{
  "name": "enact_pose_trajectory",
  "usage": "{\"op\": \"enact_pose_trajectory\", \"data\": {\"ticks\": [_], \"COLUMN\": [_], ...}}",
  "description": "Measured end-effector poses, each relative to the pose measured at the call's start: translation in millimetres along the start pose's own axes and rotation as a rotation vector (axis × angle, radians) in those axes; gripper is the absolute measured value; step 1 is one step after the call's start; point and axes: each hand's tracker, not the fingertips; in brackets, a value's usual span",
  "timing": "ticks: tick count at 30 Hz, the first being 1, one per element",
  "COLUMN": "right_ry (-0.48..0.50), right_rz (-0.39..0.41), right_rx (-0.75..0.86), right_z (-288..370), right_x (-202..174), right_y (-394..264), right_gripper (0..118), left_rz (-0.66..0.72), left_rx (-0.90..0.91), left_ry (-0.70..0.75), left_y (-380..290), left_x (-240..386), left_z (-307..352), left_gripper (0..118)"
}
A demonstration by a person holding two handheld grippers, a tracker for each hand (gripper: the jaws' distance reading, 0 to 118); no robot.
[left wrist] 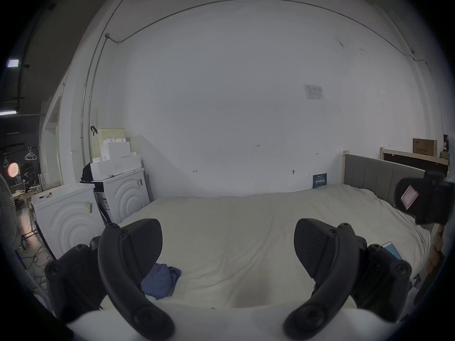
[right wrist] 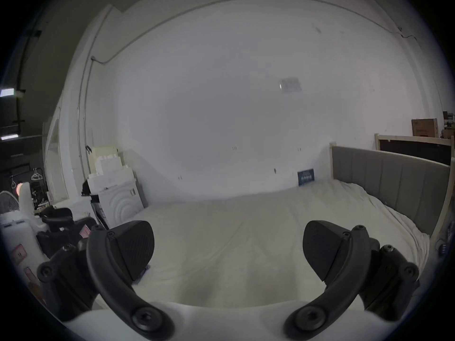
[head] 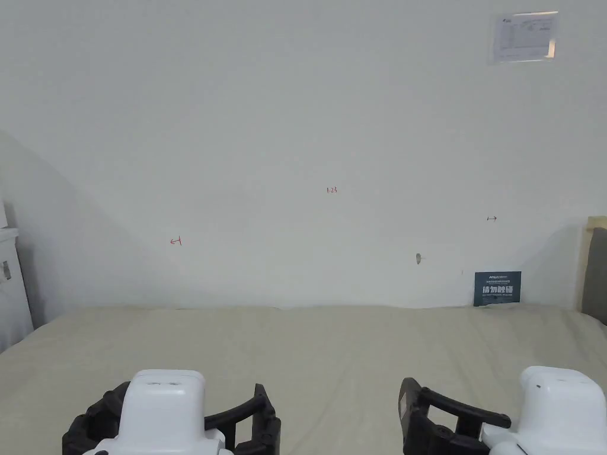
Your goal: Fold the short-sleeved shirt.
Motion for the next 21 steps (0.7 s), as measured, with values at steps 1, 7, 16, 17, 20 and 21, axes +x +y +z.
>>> {"op": "enact_pose_trajectory", "data": {"ticks": [1, 7, 16, 17, 20, 21], "right_ry": [-0.02, -0.009, 0.066, 0.065, 0.087, 0.085], "right_rz": [0.036, 0.082, 0.116, 0.116, 0.106, 0.103], "right_rx": [-0.011, 0.025, -0.014, -0.019, -0.043, -0.039], "right_z": [-2, 1, 5, 5, 6, 6], "right_x": [-3, -6, -10, -11, -11, -11], "right_y": [0, -9, -12, -11, -12, -12], "right_gripper": [118, 118, 118, 118, 118, 118], "left_rz": [-0.002, -0.01, -0.015, -0.007, 0.007, 0.004], "left_rx": [0.001, -0.003, -0.012, -0.016, -0.025, -0.024], "left_ry": [-0.002, -0.003, -0.001, -0.007, -0.02, -0.015], "left_y": [0, 1, 1, 1, 1, 1], "left_x": [0, 0, -1, -2, -2, -1], "left_z": [0, -1, -4, -5, -6, -6], "left_gripper": [111, 111, 111, 111, 111, 111]}}
